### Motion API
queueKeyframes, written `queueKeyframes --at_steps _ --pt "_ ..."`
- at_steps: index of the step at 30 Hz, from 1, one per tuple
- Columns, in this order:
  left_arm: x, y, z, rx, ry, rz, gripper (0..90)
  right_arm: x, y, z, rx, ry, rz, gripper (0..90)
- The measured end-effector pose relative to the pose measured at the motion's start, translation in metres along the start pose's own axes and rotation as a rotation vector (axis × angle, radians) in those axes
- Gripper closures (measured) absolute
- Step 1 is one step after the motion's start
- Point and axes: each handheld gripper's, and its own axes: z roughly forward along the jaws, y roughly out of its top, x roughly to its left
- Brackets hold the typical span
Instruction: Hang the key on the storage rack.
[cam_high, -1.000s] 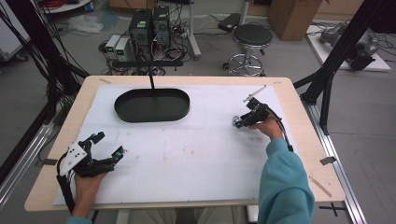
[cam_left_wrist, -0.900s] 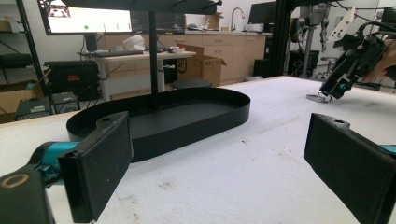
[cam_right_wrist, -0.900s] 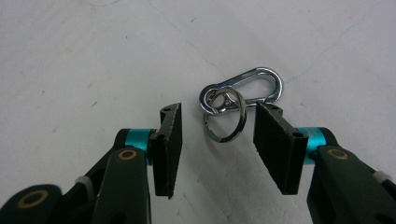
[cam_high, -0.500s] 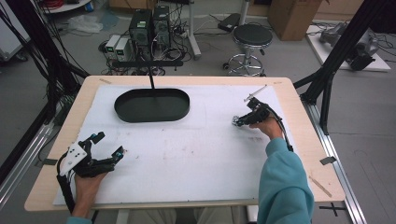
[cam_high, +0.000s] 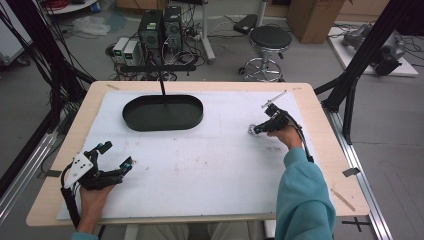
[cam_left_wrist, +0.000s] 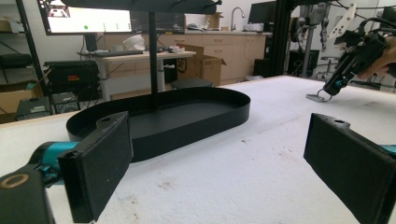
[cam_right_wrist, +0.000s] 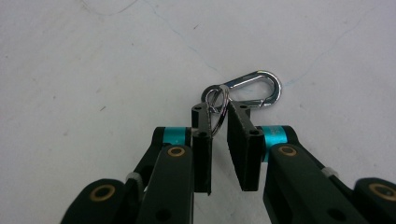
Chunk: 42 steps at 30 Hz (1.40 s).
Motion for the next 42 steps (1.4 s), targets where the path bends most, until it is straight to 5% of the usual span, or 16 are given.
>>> queueKeyframes --at_steps 10,22,31,36,42 --pt "0.000 0.000 0.000 0.002 0.001 0.001 8.4 -0.001 0.001 0.003 -0.023 0.024 -0.012 87.3" --pt "0.000 0.000 0.000 0.000 0.002 -0.002 8.5 0.002 0.001 0.002 -0.016 0.017 0.056 89.1" --pt "0.000 0.001 0.001 0.013 0.021 -0.011 8.4 0.006 0.003 -0.010 -0.127 0.052 0.018 89.2" --pt "0.003 0.004 0.002 0.070 0.054 0.002 8.5 0.010 0.005 -0.021 -0.222 0.102 0.003 89.2" --pt "0.003 0.019 0.010 0.131 -0.037 -0.024 8.5 0.020 0.008 -0.030 -0.284 0.130 -0.052 89.1"
